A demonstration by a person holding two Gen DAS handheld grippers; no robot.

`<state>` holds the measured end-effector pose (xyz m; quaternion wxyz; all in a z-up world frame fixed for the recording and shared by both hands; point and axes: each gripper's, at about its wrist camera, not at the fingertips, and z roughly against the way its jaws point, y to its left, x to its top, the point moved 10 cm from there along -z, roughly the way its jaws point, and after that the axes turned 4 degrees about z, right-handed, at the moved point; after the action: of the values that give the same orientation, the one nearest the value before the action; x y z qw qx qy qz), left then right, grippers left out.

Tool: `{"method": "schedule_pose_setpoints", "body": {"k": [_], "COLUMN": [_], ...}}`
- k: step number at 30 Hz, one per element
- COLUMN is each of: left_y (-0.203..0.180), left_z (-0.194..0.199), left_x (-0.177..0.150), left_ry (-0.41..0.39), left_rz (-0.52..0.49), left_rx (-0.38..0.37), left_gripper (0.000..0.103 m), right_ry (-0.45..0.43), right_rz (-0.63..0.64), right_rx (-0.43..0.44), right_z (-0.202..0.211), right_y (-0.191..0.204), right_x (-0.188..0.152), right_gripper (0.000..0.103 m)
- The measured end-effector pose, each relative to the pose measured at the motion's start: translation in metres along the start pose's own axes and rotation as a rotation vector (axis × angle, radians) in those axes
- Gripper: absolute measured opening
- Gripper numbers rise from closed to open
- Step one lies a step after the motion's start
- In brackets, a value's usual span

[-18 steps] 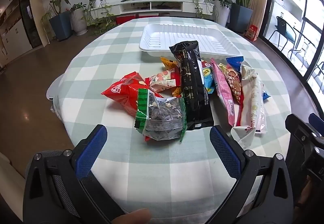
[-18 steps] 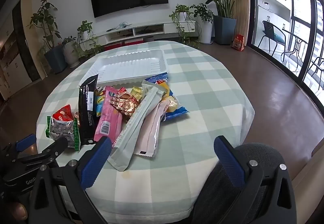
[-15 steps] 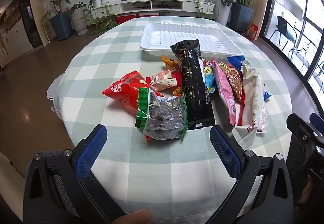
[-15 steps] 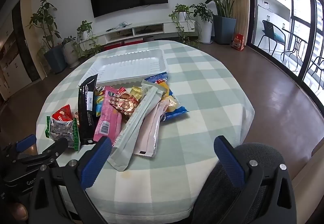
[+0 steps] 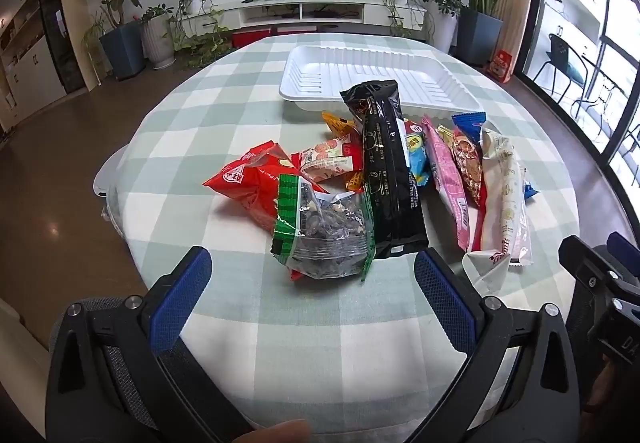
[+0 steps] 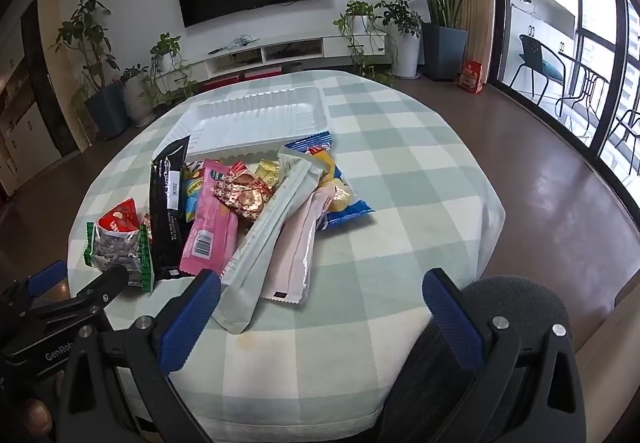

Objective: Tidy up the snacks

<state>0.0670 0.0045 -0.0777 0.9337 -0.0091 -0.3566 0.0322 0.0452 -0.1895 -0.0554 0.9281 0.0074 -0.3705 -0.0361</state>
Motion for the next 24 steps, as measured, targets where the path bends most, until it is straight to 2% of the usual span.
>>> {"method": "schedule_pose_setpoints", "body": {"k": [24], "left_y": [0.004], "left_z": [0.0], "left_x": [0.005], "left_ry": [-0.01], "left_rz": [0.004], "left_rx": [0.003], "left_gripper": [0.103], "right_ry": [0.059], "right_rz": [0.022], "right_rx": [-0.034], "right_z": [-0.012], "right_y": [0.0], "right_x": [-0.012], "right_gripper": [0.103]}}
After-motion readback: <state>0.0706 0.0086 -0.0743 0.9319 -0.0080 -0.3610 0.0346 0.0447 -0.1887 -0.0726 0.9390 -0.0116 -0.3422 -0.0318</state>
